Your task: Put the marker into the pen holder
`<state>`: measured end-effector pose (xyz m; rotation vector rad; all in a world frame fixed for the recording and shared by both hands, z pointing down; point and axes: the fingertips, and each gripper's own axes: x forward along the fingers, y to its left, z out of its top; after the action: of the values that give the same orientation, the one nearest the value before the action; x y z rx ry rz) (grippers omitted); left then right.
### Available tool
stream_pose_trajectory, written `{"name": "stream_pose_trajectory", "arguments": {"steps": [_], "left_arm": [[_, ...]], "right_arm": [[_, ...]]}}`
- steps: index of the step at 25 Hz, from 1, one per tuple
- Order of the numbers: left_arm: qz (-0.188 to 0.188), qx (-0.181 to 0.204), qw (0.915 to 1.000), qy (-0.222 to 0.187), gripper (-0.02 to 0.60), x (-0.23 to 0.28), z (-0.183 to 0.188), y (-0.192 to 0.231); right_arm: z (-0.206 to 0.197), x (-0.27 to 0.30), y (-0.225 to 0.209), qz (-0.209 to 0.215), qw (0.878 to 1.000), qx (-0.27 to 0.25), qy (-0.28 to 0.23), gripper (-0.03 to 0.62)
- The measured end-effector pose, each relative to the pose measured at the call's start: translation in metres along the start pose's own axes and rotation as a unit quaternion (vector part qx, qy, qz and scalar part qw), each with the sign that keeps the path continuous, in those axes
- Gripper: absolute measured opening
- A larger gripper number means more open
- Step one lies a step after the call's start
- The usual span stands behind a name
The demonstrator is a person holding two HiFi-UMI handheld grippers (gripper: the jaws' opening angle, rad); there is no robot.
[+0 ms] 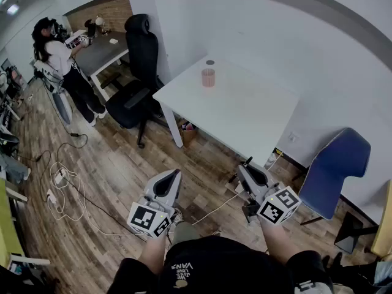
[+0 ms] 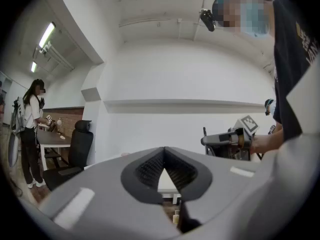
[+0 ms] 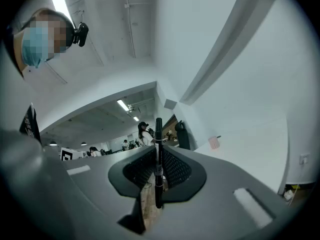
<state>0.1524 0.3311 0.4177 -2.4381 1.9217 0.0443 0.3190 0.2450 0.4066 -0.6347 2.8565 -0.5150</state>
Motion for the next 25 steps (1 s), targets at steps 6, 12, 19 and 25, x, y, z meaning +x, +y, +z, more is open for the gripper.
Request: {"name": "stream_pose_trajectory", "arguments": {"steps": [6, 12, 19, 25], "left_arm": [[-0.007, -0.014, 0.9999, 0.000, 0.052, 0.016, -0.009, 0.018], [-0.048, -0.017, 0.9987, 0.002, 0.052, 0.049, -0.019, 0.046], [-0.093, -0.006, 0.9956, 0.011, 0.052, 0.094, -0.019, 0.112], [-0.122, -0.012, 0.9923, 0.016, 0.052, 0.119, -0.021, 0.191]], "right_arm": [[0.006, 0.019, -0.009, 0.000, 1.000, 0.011, -0.012, 0.043], [0.009, 0.051, -0.026, -0.022, 1.000, 0.013, -0.019, 0.043], [0.013, 0.122, -0.050, -0.059, 0.998, 0.020, -0.023, 0.043], [0.011, 0.202, -0.059, -0.092, 0.995, 0.023, -0.034, 0.043]]}}
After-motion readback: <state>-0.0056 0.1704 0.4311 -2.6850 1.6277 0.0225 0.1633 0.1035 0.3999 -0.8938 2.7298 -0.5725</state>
